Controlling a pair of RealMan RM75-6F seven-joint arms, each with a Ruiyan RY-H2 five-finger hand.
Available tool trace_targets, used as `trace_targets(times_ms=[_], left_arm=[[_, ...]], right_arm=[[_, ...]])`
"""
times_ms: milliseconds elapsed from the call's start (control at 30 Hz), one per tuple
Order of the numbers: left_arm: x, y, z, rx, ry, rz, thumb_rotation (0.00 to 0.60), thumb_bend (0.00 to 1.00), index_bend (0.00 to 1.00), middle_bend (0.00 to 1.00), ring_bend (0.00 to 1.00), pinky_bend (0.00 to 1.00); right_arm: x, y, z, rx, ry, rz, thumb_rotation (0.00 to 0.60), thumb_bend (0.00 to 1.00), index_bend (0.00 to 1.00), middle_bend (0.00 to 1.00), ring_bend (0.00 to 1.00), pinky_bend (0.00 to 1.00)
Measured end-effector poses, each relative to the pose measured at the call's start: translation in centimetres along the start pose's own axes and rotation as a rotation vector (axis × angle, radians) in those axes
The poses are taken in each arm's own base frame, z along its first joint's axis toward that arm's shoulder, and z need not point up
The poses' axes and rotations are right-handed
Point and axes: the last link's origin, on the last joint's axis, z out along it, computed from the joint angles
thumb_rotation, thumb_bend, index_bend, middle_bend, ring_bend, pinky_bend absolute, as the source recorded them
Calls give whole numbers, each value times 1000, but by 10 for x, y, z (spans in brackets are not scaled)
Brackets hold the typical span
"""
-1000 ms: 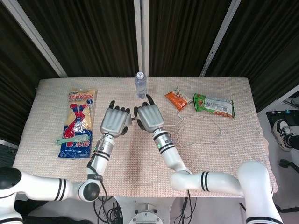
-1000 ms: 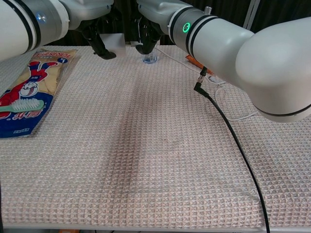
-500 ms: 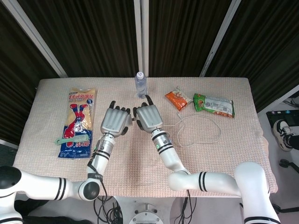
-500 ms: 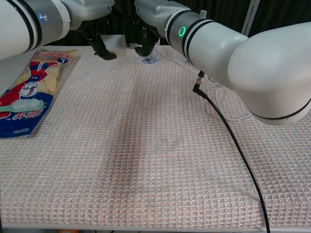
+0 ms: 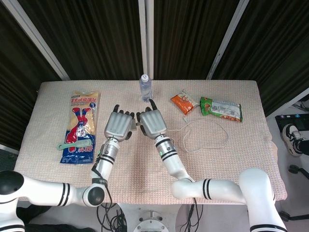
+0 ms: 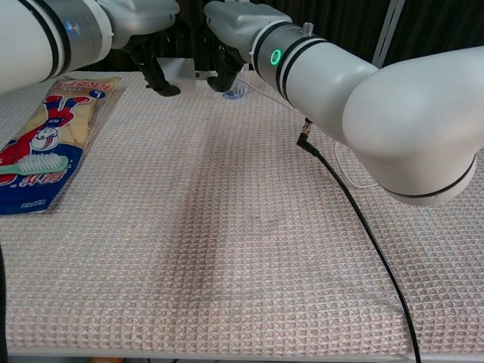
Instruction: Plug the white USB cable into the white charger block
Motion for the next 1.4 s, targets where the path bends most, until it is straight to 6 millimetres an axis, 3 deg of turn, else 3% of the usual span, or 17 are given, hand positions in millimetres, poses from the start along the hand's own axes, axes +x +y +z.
trace_targets(times_ms=[1133, 1233, 1400], left_arm=[[-5, 5, 3, -25, -1, -20, 597, 243, 455, 513, 325, 137], [-5, 4, 3, -25, 0, -17, 597, 243, 455, 513, 325, 137], [-6, 2, 3, -23, 0, -22, 598, 243, 455, 513, 325, 137]], right_arm=[[-4, -1, 2, 10, -32, 77, 600, 375, 620, 528, 309, 0], [-5, 0, 2, 10, -35, 73, 600, 349, 560, 524, 303, 0], [-5, 3, 0, 5, -39, 69, 600, 167, 315, 441, 239, 0]])
